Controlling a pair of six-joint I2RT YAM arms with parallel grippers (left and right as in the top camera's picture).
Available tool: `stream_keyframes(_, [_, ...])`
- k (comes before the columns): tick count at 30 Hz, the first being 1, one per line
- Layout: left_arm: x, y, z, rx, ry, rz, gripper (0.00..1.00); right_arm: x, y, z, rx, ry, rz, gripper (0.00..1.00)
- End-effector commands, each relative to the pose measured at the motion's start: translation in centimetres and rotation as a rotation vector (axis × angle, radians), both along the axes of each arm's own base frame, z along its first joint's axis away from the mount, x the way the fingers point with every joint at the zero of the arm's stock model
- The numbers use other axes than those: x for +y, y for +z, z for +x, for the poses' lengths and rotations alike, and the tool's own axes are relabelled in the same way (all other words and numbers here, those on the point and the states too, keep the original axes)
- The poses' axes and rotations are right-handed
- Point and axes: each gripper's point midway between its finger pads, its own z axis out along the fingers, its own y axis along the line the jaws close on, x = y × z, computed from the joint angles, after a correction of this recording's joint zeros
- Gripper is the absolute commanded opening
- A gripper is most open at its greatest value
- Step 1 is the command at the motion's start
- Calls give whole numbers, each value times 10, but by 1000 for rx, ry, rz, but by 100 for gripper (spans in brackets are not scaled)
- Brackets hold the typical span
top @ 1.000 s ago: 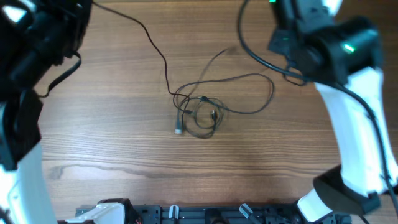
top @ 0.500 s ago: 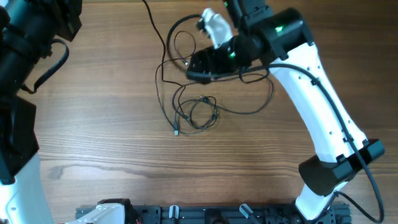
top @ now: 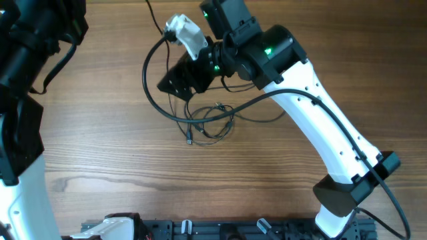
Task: Untangle cables
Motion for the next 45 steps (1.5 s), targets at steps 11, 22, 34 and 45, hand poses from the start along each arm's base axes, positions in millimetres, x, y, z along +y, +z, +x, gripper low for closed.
stream_keyframes(11, [51, -55, -2, 216, 247, 111, 4, 7, 24, 33, 141, -301, 134, 4])
stream_keyframes(22, [44, -229, -20, 877, -81, 546, 72, -145, 250, 20, 61, -764, 793, 4])
stream_keyframes(34, [-107, -232, -28, 417, -892, 900, 100, -135, 210, 49, 225, -853, 747, 4])
stream_keyframes(45, [-154, -182, -26, 5, -1044, 831, 87, -116, 149, 81, 556, -998, 711, 4])
